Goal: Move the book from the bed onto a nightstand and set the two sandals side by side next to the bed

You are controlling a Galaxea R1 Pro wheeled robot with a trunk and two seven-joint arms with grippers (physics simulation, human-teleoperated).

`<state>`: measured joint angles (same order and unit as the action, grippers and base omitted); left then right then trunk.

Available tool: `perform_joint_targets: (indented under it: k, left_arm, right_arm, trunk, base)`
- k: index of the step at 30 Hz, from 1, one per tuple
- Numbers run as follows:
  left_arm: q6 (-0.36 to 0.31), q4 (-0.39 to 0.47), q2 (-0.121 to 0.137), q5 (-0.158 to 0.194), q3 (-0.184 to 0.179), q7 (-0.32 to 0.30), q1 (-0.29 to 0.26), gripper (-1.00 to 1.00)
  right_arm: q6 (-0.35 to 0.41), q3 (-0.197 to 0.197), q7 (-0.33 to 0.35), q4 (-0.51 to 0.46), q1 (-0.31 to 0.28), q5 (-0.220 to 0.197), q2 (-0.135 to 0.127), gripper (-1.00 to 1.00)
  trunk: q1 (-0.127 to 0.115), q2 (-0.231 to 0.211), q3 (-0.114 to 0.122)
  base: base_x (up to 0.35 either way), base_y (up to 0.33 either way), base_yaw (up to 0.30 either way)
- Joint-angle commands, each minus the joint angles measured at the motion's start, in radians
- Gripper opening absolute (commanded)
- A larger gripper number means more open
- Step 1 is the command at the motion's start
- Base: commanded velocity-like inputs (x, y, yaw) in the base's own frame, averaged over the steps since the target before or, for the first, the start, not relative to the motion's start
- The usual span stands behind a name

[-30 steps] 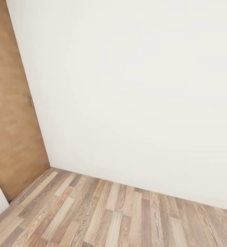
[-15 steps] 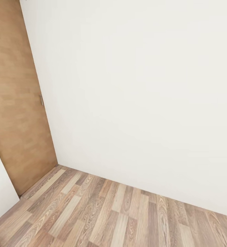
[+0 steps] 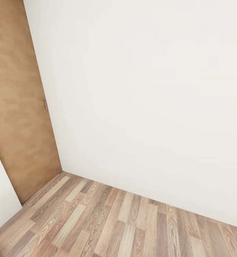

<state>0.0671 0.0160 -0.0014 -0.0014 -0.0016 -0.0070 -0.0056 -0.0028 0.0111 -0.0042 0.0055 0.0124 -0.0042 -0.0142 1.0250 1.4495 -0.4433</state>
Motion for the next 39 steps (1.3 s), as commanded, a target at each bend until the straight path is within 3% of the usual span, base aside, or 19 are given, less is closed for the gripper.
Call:
perform_joint_targets:
  k: [1,27,39]
  left_arm:
    - [0.003,-0.001,0.000,0.000,0.000,-0.001,-0.001,1.00]
    - [0.003,-0.001,0.000,0.000,0.000,-0.001,-0.001,1.00]
    - [0.003,-0.001,0.000,0.000,-0.001,-0.001,-0.001,1.00]
  right_arm:
    - [0.000,0.001,0.000,0.000,0.000,0.000,0.000,1.00]
    - [0.000,0.001,-0.001,0.001,0.000,0.000,0.000,1.00]
    - [0.000,0.001,-0.002,0.001,0.000,-0.001,0.001,1.00]
  trunk:
    - [0.000,0.000,-0.001]
    - [0.000,0.000,-0.001]
    - [0.000,0.000,-0.001]
  base:
    - [0.013,0.000,0.091]
    - [0.035,-0.037,0.093]
    - [0.027,-0.010,0.181]
